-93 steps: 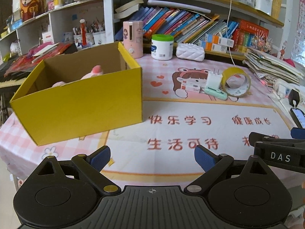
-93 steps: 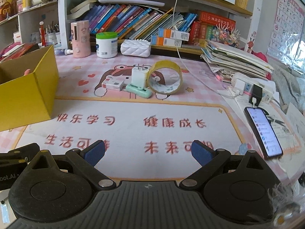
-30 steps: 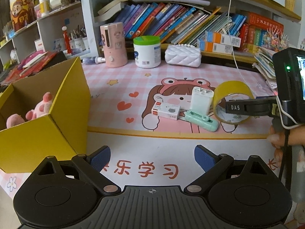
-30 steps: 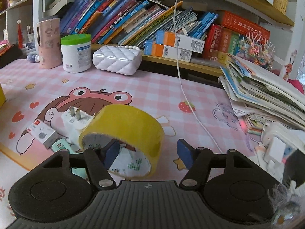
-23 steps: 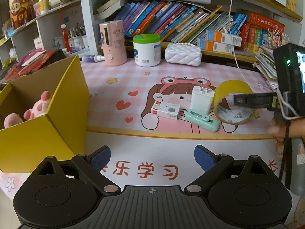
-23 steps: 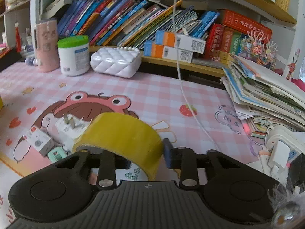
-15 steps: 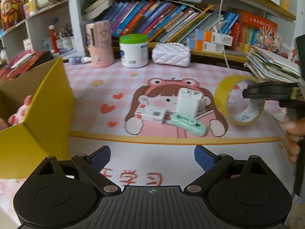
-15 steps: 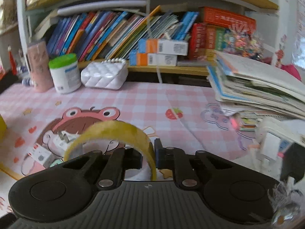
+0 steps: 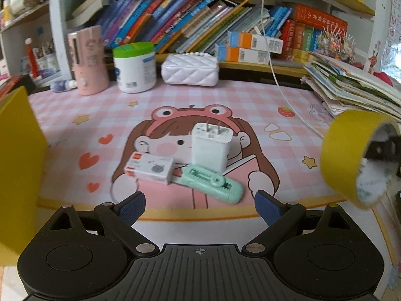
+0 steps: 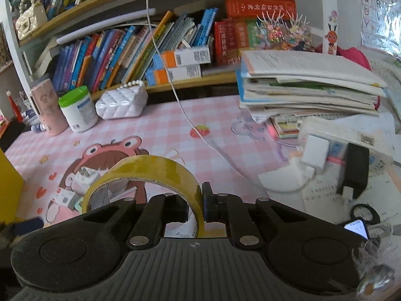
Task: Organize objects
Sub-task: 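Grasp the mint-green holder with the left gripper while the right gripper holds the tape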
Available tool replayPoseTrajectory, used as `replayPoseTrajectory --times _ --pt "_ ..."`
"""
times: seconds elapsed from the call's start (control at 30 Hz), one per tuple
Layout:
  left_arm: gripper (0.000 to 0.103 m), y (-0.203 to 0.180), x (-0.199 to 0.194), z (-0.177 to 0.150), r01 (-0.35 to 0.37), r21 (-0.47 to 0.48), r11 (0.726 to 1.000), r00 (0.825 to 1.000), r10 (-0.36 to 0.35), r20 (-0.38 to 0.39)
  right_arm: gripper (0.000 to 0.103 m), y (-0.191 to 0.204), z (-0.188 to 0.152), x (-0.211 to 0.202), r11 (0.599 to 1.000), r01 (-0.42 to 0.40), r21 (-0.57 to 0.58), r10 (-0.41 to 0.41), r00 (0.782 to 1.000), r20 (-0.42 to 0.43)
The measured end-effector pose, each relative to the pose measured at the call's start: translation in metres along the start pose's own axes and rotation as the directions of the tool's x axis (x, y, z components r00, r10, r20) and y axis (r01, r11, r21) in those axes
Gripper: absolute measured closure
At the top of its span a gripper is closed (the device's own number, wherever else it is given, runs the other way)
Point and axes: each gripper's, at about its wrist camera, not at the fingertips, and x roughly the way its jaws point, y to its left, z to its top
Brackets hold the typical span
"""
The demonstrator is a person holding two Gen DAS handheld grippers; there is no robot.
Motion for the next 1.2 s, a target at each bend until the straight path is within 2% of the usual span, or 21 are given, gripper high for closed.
replayPoseTrajectory --times 0.23,0.5,0.57,0.63,0.73,0.83,1.0,1.2 --pt "0.02 -0.005 0.027 0.006 0.034 0.05 0.998 0.999 -0.033 -0.029 0.093 -0.006 -0.004 -0.001 1.0 0.016 -0.008 -0.016 1.0 -0.008" --pt "0.022 -0.005 0.047 0.009 0.059 0.106 0.993 0.997 -0.054 -0.052 0.093 -0.011 -0.003 -0.002 0.999 0.036 -0.006 -0.036 0.999 -0.006" --pt "0.024 -0.005 0.047 0.008 0.066 0.119 0.991 0.997 -0.061 -0.043 0.093 -0.01 -0.003 -0.003 0.999 0.034 -0.009 -0.034 0.999 -0.004" --pt "0.033 -0.005 0.047 0.008 0.077 0.127 0.989 0.997 -0.073 -0.037 0.093 -0.01 -0.003 -0.002 0.999 0.033 -0.009 -0.033 0.999 -0.008" --pt "0.033 -0.005 0.046 0.009 0.081 0.122 0.989 0.996 -0.076 -0.042 0.093 -0.009 -0.003 -0.001 0.999 0.031 -0.007 -0.032 0.999 -0.015" --pt "0.033 -0.004 0.041 0.009 0.07 0.098 0.993 0.997 -0.065 -0.052 0.093 -0.005 -0.003 -0.001 1.0 0.028 -0.013 -0.028 0.999 -0.016" --pt "0.033 0.003 0.012 0.01 0.076 0.043 0.996 0.997 -0.077 0.0 0.093 0.006 -0.006 0.0 1.0 0.007 -0.025 -0.008 1.0 -0.03" --pt "0.033 0.02 -0.028 0.006 0.057 -0.041 0.998 0.997 -0.054 0.059 0.093 0.026 -0.015 -0.002 0.998 -0.031 -0.055 0.027 0.998 -0.059"
